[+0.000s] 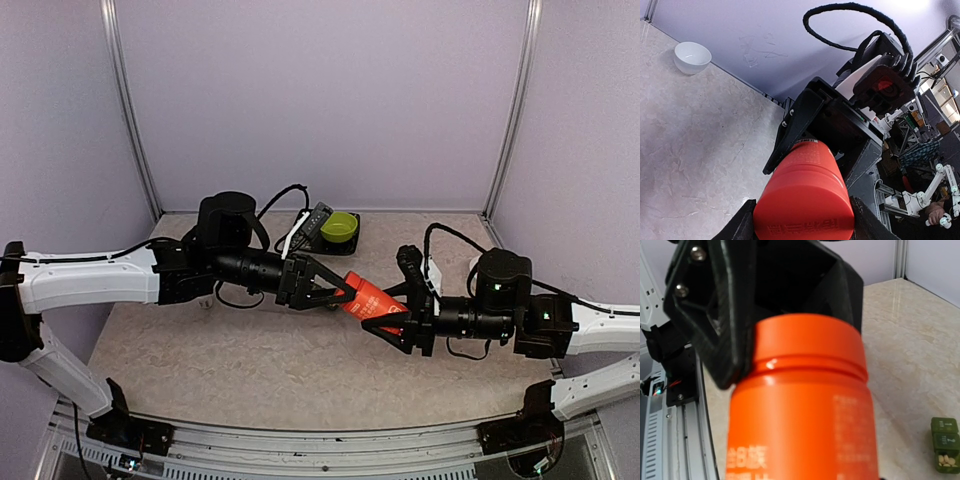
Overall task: Sort the pills into containers
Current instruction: Pass from the right arm to the left, then place the pill bottle at the center of the board.
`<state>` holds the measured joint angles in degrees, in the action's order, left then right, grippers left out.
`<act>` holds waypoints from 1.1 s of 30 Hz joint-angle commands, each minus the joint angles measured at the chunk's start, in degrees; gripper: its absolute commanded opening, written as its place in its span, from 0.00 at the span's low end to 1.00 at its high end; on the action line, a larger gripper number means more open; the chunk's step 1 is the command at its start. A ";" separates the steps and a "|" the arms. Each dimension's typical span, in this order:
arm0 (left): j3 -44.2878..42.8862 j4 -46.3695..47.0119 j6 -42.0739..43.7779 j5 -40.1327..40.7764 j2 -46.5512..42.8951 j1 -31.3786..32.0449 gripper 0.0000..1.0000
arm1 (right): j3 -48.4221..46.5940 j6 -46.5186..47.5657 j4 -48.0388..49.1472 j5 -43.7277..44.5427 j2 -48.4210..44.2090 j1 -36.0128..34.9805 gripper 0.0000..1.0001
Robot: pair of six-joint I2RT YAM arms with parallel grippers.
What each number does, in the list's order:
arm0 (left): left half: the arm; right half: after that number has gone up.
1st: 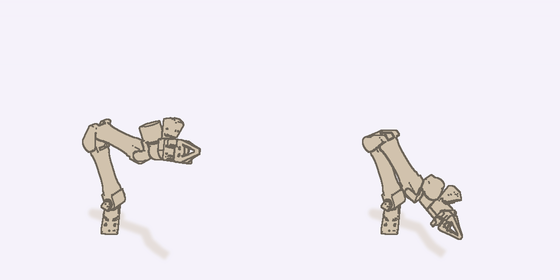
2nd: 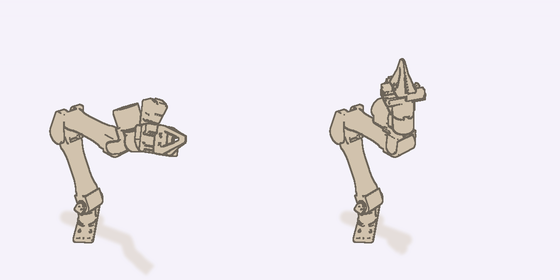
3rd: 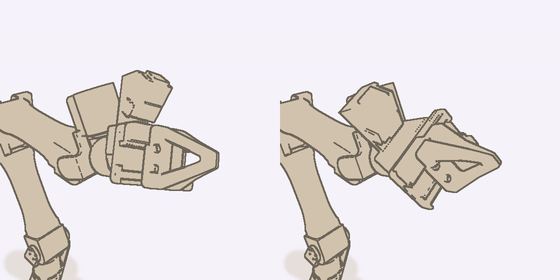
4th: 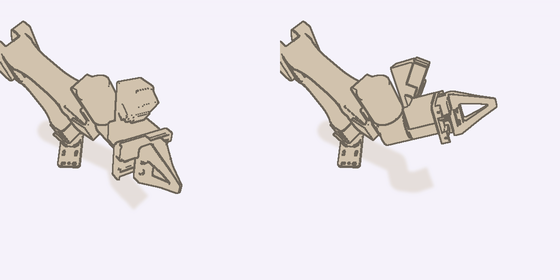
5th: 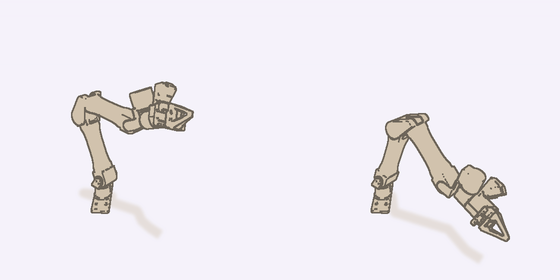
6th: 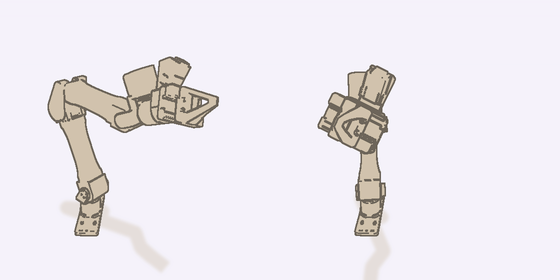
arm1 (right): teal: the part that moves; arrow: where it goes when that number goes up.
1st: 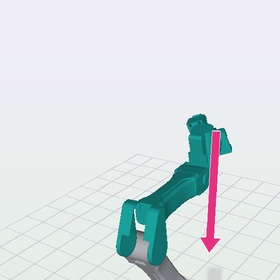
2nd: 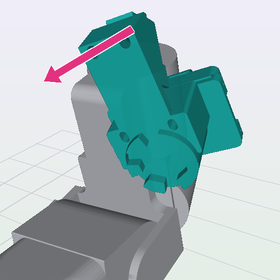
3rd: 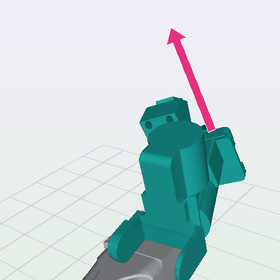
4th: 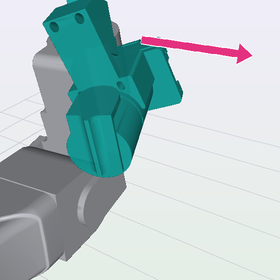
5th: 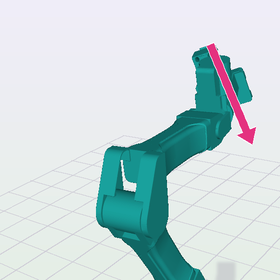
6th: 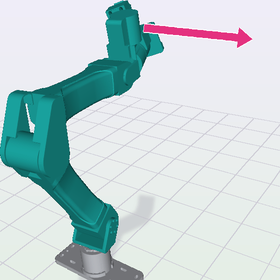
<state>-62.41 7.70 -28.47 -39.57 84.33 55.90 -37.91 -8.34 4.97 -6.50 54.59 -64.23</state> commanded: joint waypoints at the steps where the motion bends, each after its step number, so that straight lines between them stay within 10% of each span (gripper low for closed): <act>1: -1.50 1.62 -0.38 -0.07 0.17 -0.11 0.46 | 0.84 0.87 1.82 1.53 -1.17 0.42 0.42; 13: -0.84 -0.65 -1.44 2.94 -0.47 -2.48 0.45 | 1.39 1.65 0.68 3.53 -1.95 0.51 1.00; 33: -4.23 -21.62 9.41 23.26 -1.06 -11.43 0.46 | 1.66 1.67 -3.56 10.02 -2.42 0.85 1.00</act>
<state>-65.06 -10.22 -22.87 -21.06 84.23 46.13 -37.06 -6.28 2.39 2.37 51.90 -63.92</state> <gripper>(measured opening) 0.537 0.999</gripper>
